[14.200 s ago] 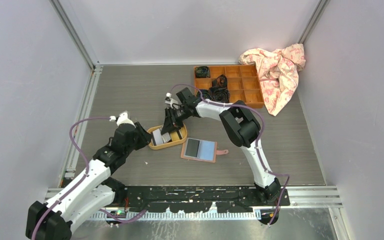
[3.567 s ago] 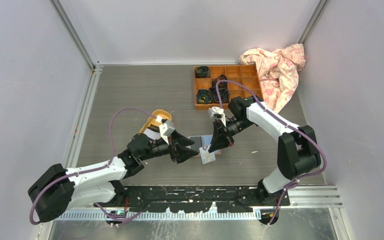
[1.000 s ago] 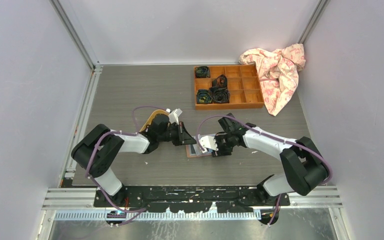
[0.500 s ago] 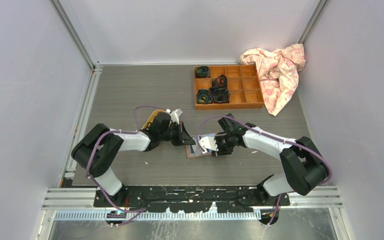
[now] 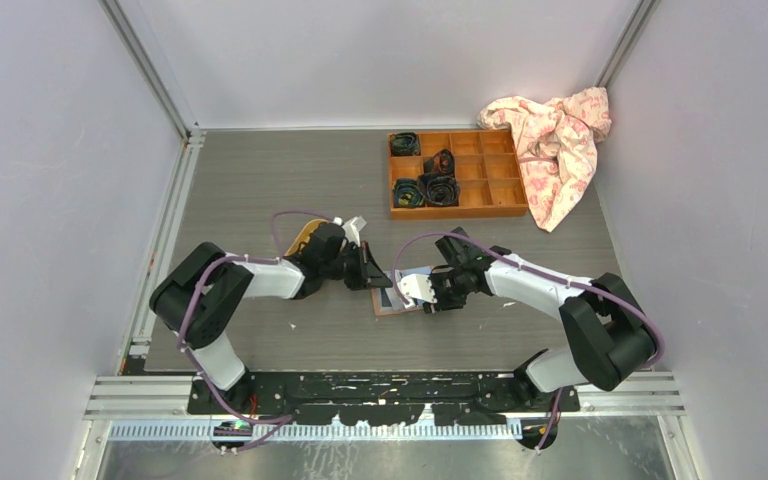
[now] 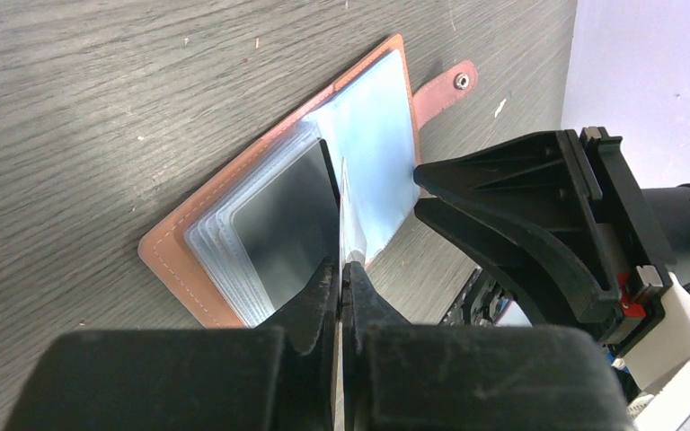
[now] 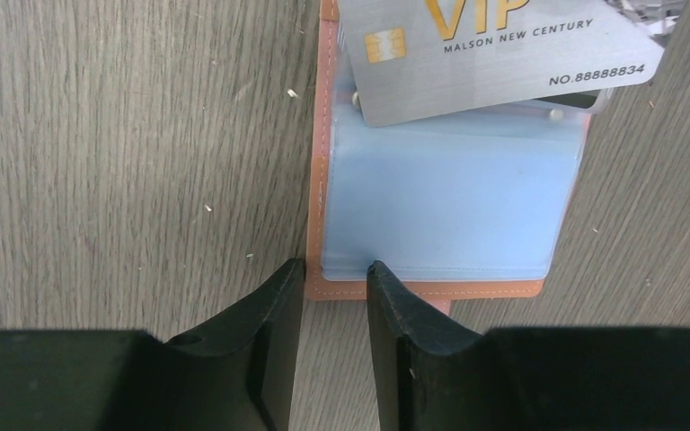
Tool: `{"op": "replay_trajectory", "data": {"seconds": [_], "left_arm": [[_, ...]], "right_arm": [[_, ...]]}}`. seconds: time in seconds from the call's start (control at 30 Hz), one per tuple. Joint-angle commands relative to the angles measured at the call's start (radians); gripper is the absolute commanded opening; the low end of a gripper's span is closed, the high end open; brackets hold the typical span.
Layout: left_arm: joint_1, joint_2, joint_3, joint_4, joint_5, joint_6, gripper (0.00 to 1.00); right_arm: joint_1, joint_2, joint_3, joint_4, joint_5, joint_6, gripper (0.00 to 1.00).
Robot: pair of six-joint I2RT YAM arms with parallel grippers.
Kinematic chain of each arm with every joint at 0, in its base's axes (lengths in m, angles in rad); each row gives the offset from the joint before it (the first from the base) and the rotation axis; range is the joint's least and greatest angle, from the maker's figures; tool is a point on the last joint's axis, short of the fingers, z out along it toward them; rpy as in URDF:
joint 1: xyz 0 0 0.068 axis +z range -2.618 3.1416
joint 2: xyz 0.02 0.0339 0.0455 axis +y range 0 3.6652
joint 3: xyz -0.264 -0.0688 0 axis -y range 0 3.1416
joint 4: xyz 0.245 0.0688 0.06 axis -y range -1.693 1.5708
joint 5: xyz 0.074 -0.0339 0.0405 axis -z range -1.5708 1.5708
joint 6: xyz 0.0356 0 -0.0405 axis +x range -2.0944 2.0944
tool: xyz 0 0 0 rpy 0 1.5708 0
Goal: Put the credit cards into the card holder
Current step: Insert the credit card into the card slot.
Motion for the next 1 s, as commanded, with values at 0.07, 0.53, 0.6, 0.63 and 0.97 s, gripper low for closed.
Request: {"op": "replay_trajectory", "data": {"seconds": [0.07, 0.53, 0.6, 0.63, 0.97], "left_arm": [[0.001, 0.036, 0.026, 0.049, -0.008, -0.029, 0.0], [-0.009, 0.071, 0.064, -0.009, -0.017, -0.031, 0.0], [-0.01, 0.075, 0.072, -0.026, -0.017, -0.029, 0.0], [-0.011, 0.076, 0.076, -0.035, -0.018, -0.029, 0.0], [-0.01, 0.096, 0.13, -0.154, -0.017, -0.016, 0.0]], "right_arm": [[0.01, 0.011, 0.023, -0.007, 0.0, -0.017, 0.37], [0.015, 0.011, 0.027, -0.012, 0.001, -0.016, 0.37], [0.015, 0.009, 0.026, -0.011, 0.001, -0.017, 0.37], [0.015, 0.009, 0.026, -0.011, 0.003, -0.016, 0.37], [0.02, 0.008, 0.026, -0.01, 0.004, -0.017, 0.37]]}}
